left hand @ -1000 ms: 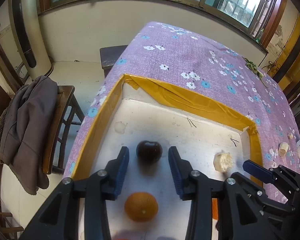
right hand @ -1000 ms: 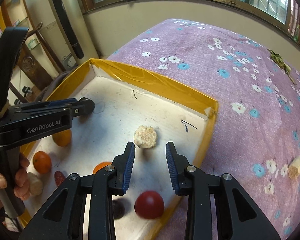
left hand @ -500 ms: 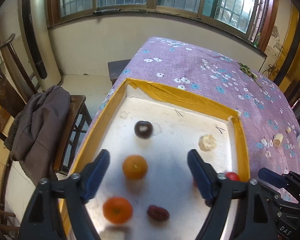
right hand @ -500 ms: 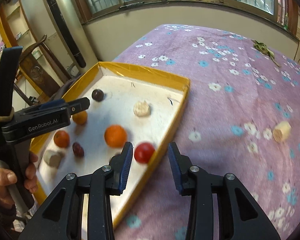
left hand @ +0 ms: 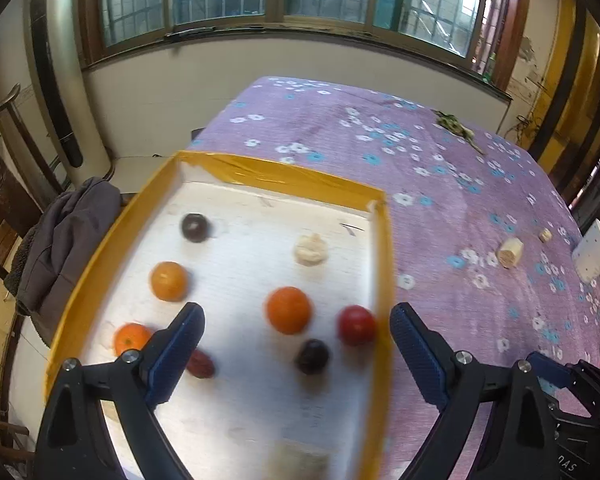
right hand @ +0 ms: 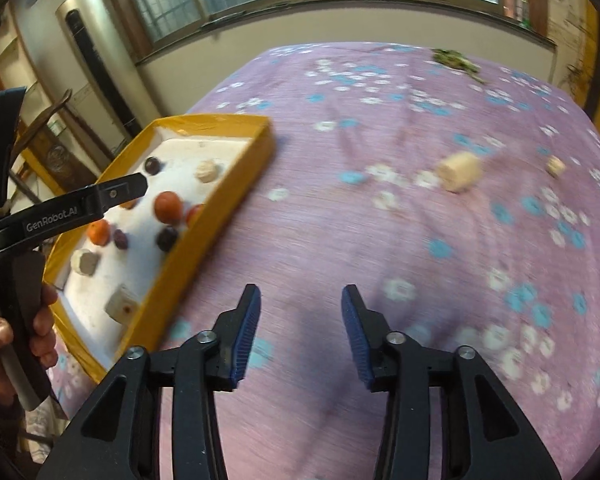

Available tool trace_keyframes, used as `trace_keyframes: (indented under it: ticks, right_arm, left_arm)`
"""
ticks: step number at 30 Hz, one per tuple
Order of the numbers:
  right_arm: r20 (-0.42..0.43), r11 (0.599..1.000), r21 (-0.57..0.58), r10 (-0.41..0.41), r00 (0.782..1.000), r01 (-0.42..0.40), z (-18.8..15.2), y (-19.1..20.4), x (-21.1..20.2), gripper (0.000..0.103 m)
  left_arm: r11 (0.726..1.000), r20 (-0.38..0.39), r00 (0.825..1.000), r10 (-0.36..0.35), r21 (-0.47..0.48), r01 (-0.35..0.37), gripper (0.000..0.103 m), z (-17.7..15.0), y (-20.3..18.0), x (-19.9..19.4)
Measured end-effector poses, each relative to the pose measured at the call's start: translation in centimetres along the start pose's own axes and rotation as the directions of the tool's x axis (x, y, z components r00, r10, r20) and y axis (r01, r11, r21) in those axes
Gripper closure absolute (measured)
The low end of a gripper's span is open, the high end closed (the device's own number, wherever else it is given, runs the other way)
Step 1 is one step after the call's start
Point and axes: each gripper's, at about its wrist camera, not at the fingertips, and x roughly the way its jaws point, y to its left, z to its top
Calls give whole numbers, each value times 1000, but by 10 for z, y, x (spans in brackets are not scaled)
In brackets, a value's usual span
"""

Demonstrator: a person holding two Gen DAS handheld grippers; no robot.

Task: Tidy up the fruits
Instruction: 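Withdraw both open tools from the tray toward the cloth, then grasp a cream yam piece with the left tool while the right tool grasps another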

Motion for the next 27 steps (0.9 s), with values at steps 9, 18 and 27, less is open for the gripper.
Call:
trace_keyframes:
  ticks: [9,18,27]
  right_arm:
    - [64,991,108,-92,994,85,-8,-91,-35,51]
    - [142,971,157,-203,969,180,41,-198,-37,51]
    - [108,974,142,-195,975,179,89,-259,30,51]
  left_arm:
    - [991,-27,999,-22,134,26,5,-7,-87,3]
    - [972,-68,997,-23,230,39,5,-7,-153,17]
    - [959,-98,995,9,284,19,5,1,-189,40]
